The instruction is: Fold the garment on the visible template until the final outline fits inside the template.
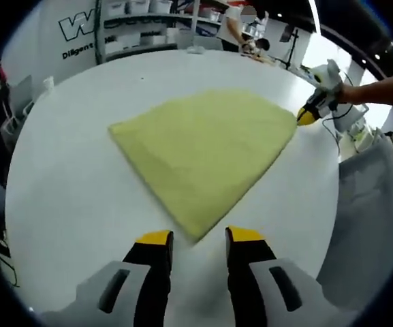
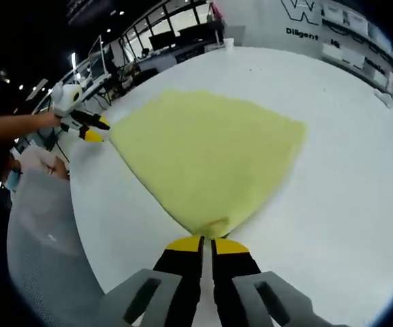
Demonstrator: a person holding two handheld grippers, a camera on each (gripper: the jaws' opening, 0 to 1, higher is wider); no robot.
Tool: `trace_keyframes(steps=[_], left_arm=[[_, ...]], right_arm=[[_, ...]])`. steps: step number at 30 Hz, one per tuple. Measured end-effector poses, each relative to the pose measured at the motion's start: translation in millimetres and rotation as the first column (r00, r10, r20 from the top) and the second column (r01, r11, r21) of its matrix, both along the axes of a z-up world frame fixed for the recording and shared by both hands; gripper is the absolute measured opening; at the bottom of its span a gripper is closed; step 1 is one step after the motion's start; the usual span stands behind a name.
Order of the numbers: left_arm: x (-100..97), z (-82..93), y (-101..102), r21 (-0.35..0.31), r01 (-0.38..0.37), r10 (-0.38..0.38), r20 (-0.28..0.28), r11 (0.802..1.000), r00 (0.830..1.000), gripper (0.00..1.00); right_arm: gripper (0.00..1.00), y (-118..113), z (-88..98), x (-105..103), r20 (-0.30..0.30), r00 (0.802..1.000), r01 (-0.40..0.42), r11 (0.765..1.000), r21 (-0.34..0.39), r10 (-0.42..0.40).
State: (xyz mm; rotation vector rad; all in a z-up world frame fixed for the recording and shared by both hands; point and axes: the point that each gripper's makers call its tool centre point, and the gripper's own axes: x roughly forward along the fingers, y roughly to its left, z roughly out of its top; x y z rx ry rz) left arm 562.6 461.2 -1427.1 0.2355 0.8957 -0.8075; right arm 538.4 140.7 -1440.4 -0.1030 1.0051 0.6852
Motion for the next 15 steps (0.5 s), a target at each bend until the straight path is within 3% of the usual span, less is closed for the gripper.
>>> trace_keyframes(steps=[3,8,15], left_arm=[[-2.5,-3.8,-2,0.002,-0.007,0.007,-0.019,1.000,1.000,0.21],[2.8,-6.3,0,0.009,-0.014,0.014,-0.003,1.000,1.000,0.06],[6.1,-6.1,4,0.011,-0.061,0.061,-0.030,0.998,0.998,0.04]], right_arm=[[0.00,0,0.6,-2,0.009,0.999,-0.040,0.998,-0.038,0.040],[0.00,-11,3.4,-1,0.024,0.995,-0.098,0.990,-0.101,0.101],[0.00,-27,9.3,2,0.035,0.990,-0.127,0.982,-0.143,0.133]])
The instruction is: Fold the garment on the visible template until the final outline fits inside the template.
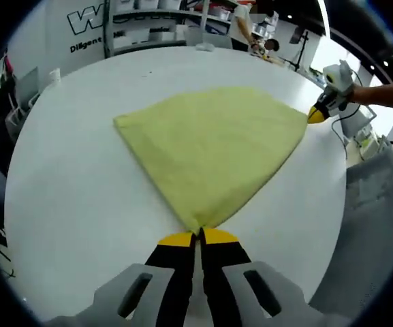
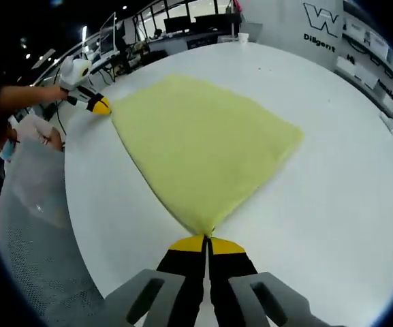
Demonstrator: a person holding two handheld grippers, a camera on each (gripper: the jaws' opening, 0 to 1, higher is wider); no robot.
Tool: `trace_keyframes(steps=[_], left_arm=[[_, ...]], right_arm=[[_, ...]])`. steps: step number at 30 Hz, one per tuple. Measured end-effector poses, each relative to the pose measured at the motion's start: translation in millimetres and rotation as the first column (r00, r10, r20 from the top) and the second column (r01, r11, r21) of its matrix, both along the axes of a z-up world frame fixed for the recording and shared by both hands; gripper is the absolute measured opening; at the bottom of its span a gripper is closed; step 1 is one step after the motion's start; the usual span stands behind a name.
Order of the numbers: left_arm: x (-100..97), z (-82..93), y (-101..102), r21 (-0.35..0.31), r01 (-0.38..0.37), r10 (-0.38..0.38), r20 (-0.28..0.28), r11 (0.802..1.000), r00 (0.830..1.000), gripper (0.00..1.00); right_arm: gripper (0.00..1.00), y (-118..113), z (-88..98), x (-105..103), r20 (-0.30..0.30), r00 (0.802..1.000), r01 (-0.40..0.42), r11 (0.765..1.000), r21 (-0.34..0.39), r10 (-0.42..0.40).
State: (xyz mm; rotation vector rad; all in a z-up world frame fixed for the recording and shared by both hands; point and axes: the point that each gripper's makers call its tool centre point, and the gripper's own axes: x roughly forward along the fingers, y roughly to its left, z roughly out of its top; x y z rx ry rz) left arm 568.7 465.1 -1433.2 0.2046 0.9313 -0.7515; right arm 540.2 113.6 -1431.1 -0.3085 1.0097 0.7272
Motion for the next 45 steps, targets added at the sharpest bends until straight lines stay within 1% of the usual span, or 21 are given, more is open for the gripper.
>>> trace_keyframes(steps=[1,2,4,6,10,12,15,18,20,22,23,24,26,28,31,33,34,38,41,42,45], left_arm=[[-0.2,0.2,0,0.000,0.001,-0.001,0.001,1.000,1.000,0.04],[-0.9,0.9,0,0.000,0.004,-0.004,0.003,1.000,1.000,0.04],[-2.1,1.3,-1,-0.003,0.005,-0.005,-0.002,1.000,1.000,0.04],[-5.7,0.1,-1,0.000,0.009,-0.009,-0.016,1.000,1.000,0.04],[-13.9,-2.9,-2,-0.011,0.011,-0.011,-0.048,1.000,0.999,0.05],[-15.3,-2.9,-1,-0.008,0.015,-0.015,-0.046,1.000,0.999,0.05],[-15.6,-2.3,2,0.009,0.047,-0.047,-0.023,0.999,0.999,0.07],[-14.4,1.2,4,0.018,0.065,-0.065,-0.001,0.998,0.998,0.15],[-9.6,5.7,6,0.012,0.058,-0.059,0.022,0.998,0.998,0.25],[-4.0,11.7,5,-0.007,0.038,-0.038,0.048,0.999,0.998,0.34],[-2.7,13.8,5,-0.011,0.034,-0.034,0.057,0.999,0.998,0.37],[-0.8,15.4,4,-0.011,0.034,-0.033,0.071,0.999,0.997,0.39],[2.9,19.2,1,-0.011,0.042,-0.040,0.108,0.999,0.993,0.39],[5.7,22.3,-3,-0.016,0.043,-0.040,0.130,0.999,0.991,0.37],[7.6,26.5,-11,-0.023,0.055,-0.051,0.161,0.998,0.986,0.38],[7.6,29.2,-18,-0.019,0.078,-0.073,0.192,0.997,0.979,0.36],[6.8,29.6,-21,-0.020,0.087,-0.081,0.198,0.996,0.977,0.35],[3.9,23.2,-35,-0.037,0.126,-0.117,0.181,0.991,0.976,0.30],[-0.5,13.2,-40,-0.016,0.141,-0.136,0.157,0.990,0.978,0.31],[-0.5,5.9,-40,-0.005,0.141,-0.139,0.149,0.990,0.979,0.31],[1.2,-1.1,-37,0.023,0.138,-0.140,0.138,0.990,0.980,0.30]], right_arm=[[0.00,-1,0.4,2,0.009,1.000,-0.009,1.000,-0.008,0.009],[0.00,-2,0.9,4,0.031,0.998,-0.046,0.998,-0.037,0.047],[0.00,0,-0.7,1,0.034,0.994,-0.104,0.991,-0.079,0.107],[0.00,4,-4.0,-2,0.028,0.992,-0.119,0.989,-0.089,0.122],[0.00,5,-9.0,-7,0.004,0.994,-0.107,0.991,-0.076,0.108],[0.00,6,-10.6,-11,-0.013,0.995,-0.095,0.994,-0.059,0.094],[0.00,7,-8.6,-13,-0.012,0.996,-0.093,0.995,-0.042,0.093],[0.00,6,-3.7,-9,0.011,0.996,-0.085,0.996,-0.024,0.085],[0.08,6,0.7,-6,0.026,0.997,-0.069,0.998,-0.015,0.069],[0.16,8,6.9,0,0.066,0.996,-0.061,0.998,0.000,0.061],[0.20,10,9.7,2,0.087,0.994,-0.064,0.998,0.001,0.064],[0.25,13,14.4,7,0.129,0.989,-0.073,0.997,-0.002,0.072],[0.31,20,20.4,12,0.185,0.979,-0.087,0.996,0.009,0.084],[0.33,26,20.7,11,0.180,0.980,-0.085,0.996,0.019,0.080],[0.30,36,17.1,8,0.166,0.983,-0.084,0.996,0.041,0.077],[0.29,40,13.3,6,0.163,0.983,-0.092,0.995,0.039,0.084],[0.29,41,12.5,5,0.161,0.983,-0.093,0.995,0.039,0.085],[0.27,47,3.1,-4,0.134,0.987,-0.096,0.994,0.043,0.089],[0.28,46,-3.3,-6,0.123,0.989,-0.087,0.996,0.035,0.082],[0.27,45,-5.2,-7,0.117,0.990,-0.080,0.996,0.036,0.075],[0.24,42,-10.1,-6,0.113,0.992,-0.064,0.998,0.018,0.061]])
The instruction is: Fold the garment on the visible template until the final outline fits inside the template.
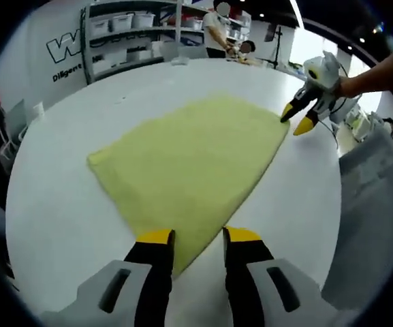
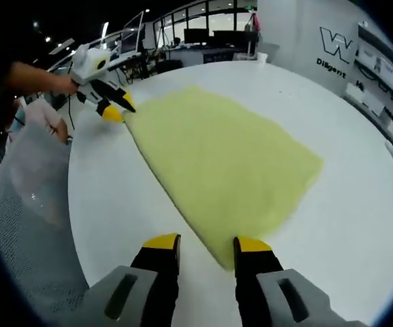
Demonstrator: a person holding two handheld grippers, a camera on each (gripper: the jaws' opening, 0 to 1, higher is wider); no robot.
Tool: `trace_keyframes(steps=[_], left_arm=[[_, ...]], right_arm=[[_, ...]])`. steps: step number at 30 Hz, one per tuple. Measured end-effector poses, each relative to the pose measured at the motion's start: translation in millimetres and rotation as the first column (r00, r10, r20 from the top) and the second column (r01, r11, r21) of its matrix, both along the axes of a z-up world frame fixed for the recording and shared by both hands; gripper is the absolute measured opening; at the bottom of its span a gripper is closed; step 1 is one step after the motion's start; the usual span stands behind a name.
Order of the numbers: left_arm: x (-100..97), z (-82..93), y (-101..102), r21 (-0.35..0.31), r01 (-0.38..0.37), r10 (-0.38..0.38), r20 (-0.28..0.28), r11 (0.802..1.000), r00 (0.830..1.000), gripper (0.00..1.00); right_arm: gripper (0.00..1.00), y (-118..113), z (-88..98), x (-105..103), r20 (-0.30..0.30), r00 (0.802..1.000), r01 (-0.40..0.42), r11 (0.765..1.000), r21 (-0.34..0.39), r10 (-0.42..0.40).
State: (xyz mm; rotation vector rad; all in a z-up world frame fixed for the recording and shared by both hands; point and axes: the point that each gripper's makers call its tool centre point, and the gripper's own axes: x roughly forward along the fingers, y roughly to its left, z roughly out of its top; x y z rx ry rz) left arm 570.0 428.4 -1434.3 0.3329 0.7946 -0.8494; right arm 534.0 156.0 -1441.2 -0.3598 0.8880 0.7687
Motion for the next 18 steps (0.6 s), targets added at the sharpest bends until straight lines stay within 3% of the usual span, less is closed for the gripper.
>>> trace_keyframes(steps=[4,8,18], left_arm=[[2.4,-3.5,4,0.034,0.003,-0.003,0.012,0.999,1.000,0.23],[5.3,-3.9,6,0.043,0.006,-0.007,0.022,0.999,1.000,0.20],[21.8,-5.2,5,0.079,0.016,-0.021,0.054,0.997,0.998,0.19]], right_arm=[[0.16,-4,-4.2,6,0.028,1.000,0.004,0.999,-0.054,-0.003],[0.08,-8,-4.0,12,0.025,0.999,0.032,0.998,-0.055,-0.031],[0.06,-10,-4.8,22,0.052,0.998,0.022,0.996,-0.090,-0.017]])
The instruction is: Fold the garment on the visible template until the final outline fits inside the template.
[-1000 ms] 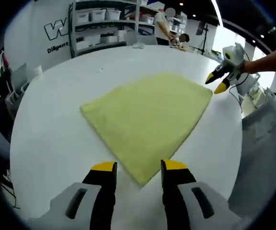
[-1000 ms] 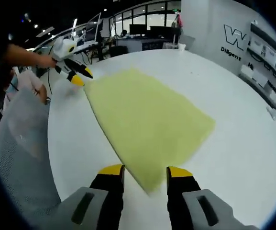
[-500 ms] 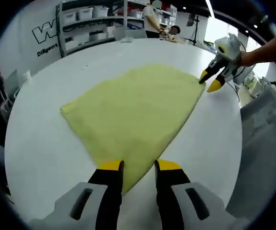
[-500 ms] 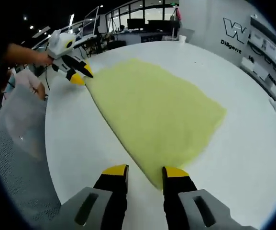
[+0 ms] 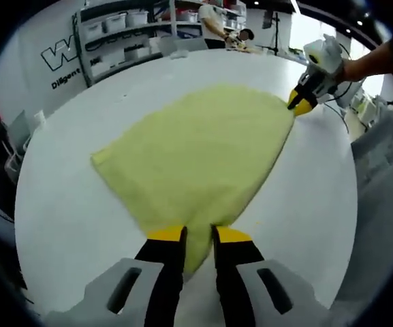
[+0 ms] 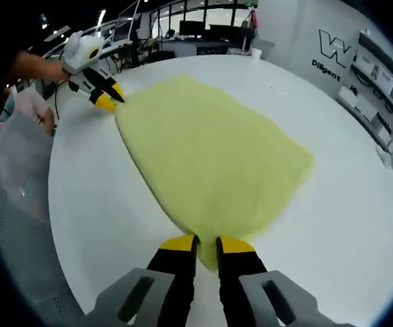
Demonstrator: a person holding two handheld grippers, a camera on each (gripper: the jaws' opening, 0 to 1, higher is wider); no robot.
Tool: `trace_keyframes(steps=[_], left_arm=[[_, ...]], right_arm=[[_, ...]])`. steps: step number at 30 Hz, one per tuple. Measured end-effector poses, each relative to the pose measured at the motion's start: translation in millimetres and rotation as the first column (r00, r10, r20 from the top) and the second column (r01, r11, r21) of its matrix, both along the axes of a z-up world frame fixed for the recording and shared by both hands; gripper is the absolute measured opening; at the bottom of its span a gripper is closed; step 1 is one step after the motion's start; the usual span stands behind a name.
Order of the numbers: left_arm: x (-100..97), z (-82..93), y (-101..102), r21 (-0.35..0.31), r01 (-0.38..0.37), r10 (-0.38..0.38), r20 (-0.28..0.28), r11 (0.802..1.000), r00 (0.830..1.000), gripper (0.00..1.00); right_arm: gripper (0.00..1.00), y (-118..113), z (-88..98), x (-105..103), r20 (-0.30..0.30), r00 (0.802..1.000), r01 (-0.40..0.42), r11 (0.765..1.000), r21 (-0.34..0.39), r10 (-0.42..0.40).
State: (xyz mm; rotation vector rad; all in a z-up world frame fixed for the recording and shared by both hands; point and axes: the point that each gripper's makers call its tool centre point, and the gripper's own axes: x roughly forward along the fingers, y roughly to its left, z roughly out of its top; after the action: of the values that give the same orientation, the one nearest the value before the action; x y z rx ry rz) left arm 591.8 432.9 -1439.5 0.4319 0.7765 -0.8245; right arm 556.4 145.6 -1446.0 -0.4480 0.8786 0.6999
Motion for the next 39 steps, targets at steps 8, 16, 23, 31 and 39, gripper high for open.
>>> trace_keyframes(steps=[8,16,23,31,39], left_arm=[[10.7,-0.1,-3,0.011,-0.012,0.012,-0.008,1.000,1.000,0.20],[0.6,9.5,-10,-0.090,-0.016,0.013,-0.027,0.996,1.000,0.34],[16.9,11.2,0,-0.059,-0.082,0.085,0.042,0.995,0.995,0.34],[12.7,6.2,7,-0.010,-0.067,0.067,0.057,0.998,0.996,0.30],[-0.5,11.5,15,-0.006,-0.055,0.055,0.054,0.998,0.997,0.32]], right_arm=[[0.06,-3,0.0,11,0.013,1.000,-0.005,0.999,-0.033,0.006],[0.14,3,0.7,5,0.015,1.000,0.012,1.000,0.004,-0.012],[0.26,11,7.5,-2,0.017,0.999,0.036,0.999,0.036,-0.037],[0.26,5,17.8,-10,0.030,0.997,0.064,0.997,0.052,-0.066],[0.28,-2,23.8,-20,0.038,0.995,0.090,0.995,0.050,-0.092]])
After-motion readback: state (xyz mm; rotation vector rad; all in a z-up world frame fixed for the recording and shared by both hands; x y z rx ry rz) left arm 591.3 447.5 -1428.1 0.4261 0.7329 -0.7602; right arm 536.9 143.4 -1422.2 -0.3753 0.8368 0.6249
